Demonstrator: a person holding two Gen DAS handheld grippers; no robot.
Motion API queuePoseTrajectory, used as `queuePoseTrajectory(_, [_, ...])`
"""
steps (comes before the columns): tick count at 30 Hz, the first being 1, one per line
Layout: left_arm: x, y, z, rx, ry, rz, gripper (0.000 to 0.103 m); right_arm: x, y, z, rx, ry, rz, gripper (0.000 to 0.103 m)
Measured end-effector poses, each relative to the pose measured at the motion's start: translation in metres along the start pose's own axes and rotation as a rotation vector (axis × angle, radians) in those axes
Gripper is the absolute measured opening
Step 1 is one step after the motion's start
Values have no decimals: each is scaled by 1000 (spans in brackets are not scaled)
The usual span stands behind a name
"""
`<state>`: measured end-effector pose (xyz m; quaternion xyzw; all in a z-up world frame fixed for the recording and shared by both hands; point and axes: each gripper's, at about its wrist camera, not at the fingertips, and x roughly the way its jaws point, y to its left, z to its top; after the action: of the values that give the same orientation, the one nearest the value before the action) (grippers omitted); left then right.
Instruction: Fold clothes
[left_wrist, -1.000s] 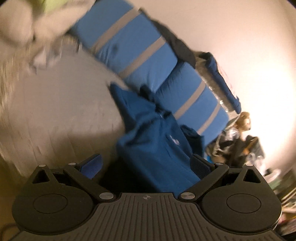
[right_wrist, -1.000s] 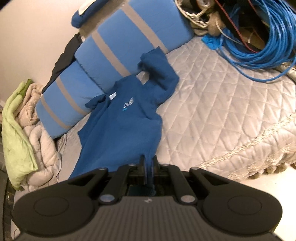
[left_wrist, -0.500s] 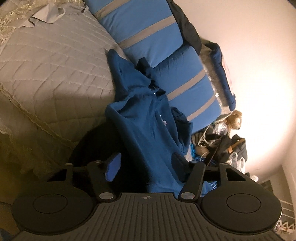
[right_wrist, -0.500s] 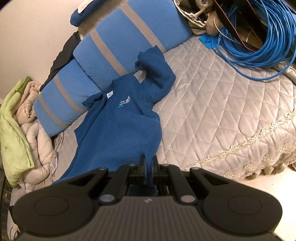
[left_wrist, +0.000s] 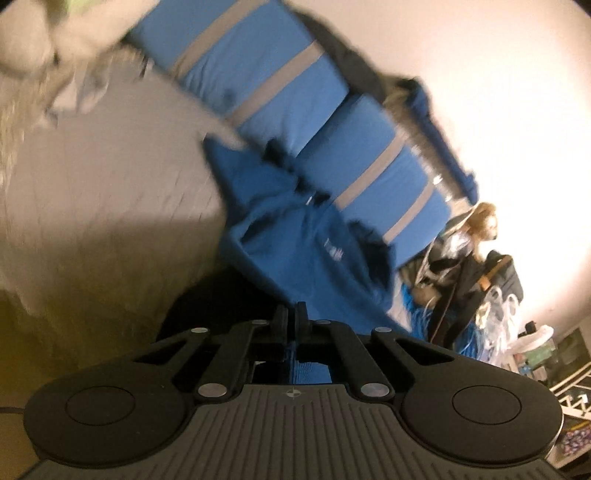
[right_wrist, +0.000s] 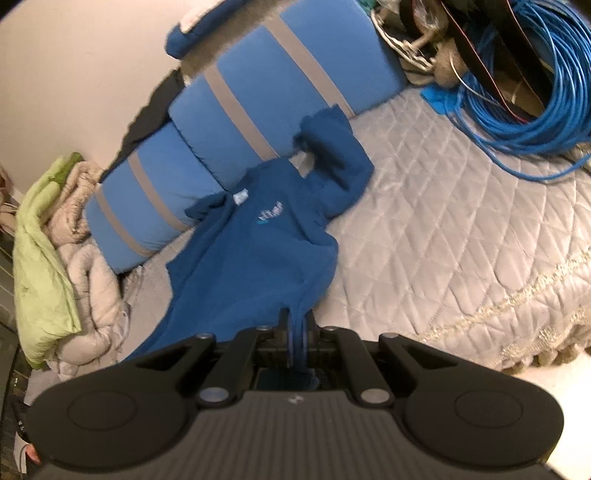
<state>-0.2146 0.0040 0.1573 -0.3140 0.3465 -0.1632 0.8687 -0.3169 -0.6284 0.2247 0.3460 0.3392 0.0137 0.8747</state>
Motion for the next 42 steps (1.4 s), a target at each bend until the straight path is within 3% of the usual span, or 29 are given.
queuePoseTrajectory(7, [-53, -30, -1, 97, -103, 69, 2, -18, 17, -3, -17, -17, 43, 4])
queuePoseTrajectory(9, [-55, -28, -8, 88, -86, 112, 3, -16, 12, -14, 0, 18, 30, 4])
queuePoseTrajectory(16, [-9, 28, -29, -85, 92, 233, 5, -2, -7, -51, 60, 147, -26, 5])
queuePoseTrajectory(18, [-2, 35, -27, -101, 105, 264, 7, -3, -4, -42, 29, 116, -48, 11])
queuePoseTrajectory(19, [-3, 31, -23, -73, 82, 290, 8, -4, -2, -38, 14, 101, -59, 19])
queuePoseTrajectory(20, [-4, 27, -19, -43, 58, 317, 16, -4, -1, -34, -1, 85, -70, 45])
queuePoseTrajectory(21, [-9, 24, -16, -5, 27, 343, 25, -5, 1, -30, -16, 70, -81, 54])
queuePoseTrajectory(23, [-17, 12, -7, 73, -46, 396, 65, -6, 4, -21, -47, 39, -104, 94])
queuePoseTrajectory(25, [-25, -1, 2, 137, -124, 425, 74, -7, 6, -13, -77, 9, -126, 101])
queuePoseTrajectory(31, [-40, -32, 36, 268, -245, 428, 75, -11, 16, 14, -169, -84, -193, 103])
queuePoseTrajectory(36, [-53, -62, 65, 389, -297, 425, 75, -31, 36, 64, -271, -207, -247, 103])
queuePoseTrajectory(42, [-83, -92, 92, 490, -366, 388, 76, -79, 52, 129, -317, -352, -252, 103])
